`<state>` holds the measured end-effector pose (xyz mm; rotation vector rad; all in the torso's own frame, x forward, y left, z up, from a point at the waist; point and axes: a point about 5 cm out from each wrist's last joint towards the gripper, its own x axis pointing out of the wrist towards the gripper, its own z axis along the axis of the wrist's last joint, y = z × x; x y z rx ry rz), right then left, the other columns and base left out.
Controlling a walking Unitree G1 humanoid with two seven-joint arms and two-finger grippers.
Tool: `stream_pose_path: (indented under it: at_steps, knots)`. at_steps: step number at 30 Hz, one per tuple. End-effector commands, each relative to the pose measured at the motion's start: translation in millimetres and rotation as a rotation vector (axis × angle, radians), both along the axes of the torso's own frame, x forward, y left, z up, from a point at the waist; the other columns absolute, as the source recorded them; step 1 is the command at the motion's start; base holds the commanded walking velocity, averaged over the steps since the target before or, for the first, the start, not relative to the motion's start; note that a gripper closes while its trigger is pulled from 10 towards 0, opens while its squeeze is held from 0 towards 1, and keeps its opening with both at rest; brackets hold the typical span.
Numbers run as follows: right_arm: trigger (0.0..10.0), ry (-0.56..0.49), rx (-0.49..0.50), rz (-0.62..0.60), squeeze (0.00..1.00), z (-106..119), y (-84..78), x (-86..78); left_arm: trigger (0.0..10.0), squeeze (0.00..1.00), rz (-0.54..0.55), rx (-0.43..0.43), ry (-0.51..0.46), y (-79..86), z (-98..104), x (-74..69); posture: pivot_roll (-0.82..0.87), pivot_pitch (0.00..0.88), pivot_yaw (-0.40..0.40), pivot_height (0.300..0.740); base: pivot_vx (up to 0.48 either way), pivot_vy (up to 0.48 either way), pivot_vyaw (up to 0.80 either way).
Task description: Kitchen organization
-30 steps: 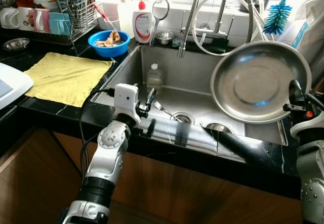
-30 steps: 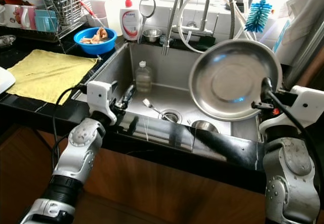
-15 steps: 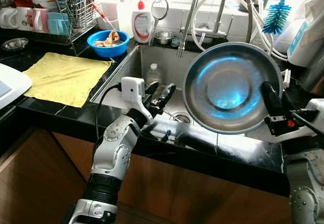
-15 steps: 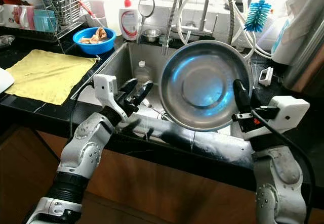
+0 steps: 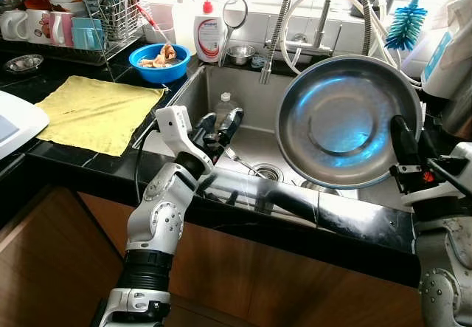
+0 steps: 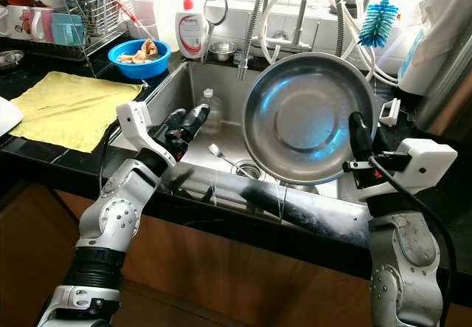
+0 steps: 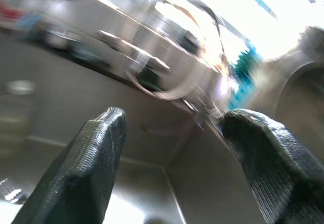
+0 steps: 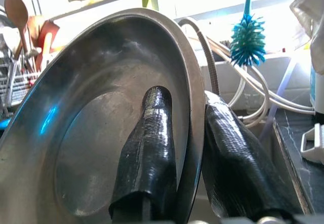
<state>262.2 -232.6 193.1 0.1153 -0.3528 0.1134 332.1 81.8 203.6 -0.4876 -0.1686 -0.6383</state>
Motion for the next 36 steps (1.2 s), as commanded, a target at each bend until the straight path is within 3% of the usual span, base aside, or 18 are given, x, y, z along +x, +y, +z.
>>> stream_pose_path:
  at_steps: [1, 8, 14, 24, 28, 32, 36]
  knots:
    - [10.0, 0.019, -0.022, 0.002, 0.00, -2, 1.1, 1.4, 10.0, 0.00, -0.077, 0.057, -0.031, -10.8, 1, -8.4, 0.03, 0.000, -0.019, 0.740, 0.000, 0.000, 0.00]
    - [10.0, -0.010, 0.002, 0.023, 0.00, 4, 7.5, 2.1, 10.0, 0.00, -0.130, 0.051, -0.036, -18.0, 1, -14.6, 0.02, 0.000, -0.021, 0.740, 0.000, 0.000, 0.00]
    - [10.0, -0.041, 0.013, 0.062, 0.00, 12, 12.5, 3.0, 10.0, 0.00, -0.129, 0.126, -0.043, -19.2, -5, -16.5, 0.02, 0.000, -0.023, 0.740, 0.000, 0.000, 0.00]
    - [10.0, -0.033, -0.009, 0.106, 0.00, 11, 22.5, 2.6, 10.0, 0.00, -0.118, 0.158, -0.042, -20.7, -8, -17.4, 0.02, 0.000, -0.023, 0.740, 0.000, 0.000, 0.00]
    - [10.0, -0.031, -0.008, 0.128, 0.00, 10, 27.3, 3.6, 10.0, 0.00, -0.093, 0.152, -0.040, -19.5, -7, -15.4, 0.02, 0.000, -0.022, 0.740, 0.000, 0.000, 0.00]
    - [10.0, -0.032, -0.013, 0.154, 0.00, 11, 33.9, 5.2, 10.0, 0.00, 0.028, 0.132, -0.062, -13.3, 1, -6.8, 0.02, 0.000, -0.021, 0.740, 0.000, 0.000, 0.00]
    - [10.0, -0.028, -0.016, 0.159, 0.00, 10, 35.8, 5.5, 10.0, 0.00, 0.043, 0.126, -0.069, -12.4, 3, -6.1, 0.02, 0.000, -0.021, 0.740, 0.000, 0.000, 0.00]
